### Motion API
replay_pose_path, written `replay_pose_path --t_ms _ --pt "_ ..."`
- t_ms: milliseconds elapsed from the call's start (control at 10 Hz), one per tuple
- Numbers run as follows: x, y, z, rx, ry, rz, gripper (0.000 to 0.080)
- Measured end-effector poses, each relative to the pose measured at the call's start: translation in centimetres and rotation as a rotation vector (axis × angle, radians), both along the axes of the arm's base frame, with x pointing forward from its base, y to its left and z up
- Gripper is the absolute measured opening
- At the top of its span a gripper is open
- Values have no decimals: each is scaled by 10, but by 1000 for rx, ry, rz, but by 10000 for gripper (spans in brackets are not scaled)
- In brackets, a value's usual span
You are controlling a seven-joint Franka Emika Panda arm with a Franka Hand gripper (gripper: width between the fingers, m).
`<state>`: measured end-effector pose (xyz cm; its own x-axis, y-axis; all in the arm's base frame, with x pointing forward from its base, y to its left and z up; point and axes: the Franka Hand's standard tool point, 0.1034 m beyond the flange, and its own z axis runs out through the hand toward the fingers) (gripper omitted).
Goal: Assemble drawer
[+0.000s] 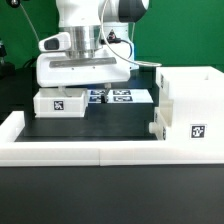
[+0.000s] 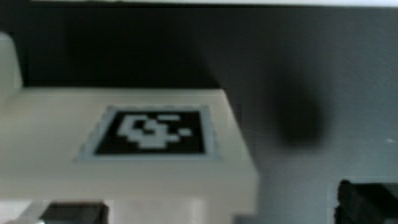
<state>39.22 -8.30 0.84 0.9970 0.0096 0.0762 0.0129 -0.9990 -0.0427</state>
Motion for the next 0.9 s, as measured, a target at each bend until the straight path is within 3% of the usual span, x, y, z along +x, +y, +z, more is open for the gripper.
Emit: replay_pose_path --t_ms 900 --pt "1 1 -2 -14 -32 18 649"
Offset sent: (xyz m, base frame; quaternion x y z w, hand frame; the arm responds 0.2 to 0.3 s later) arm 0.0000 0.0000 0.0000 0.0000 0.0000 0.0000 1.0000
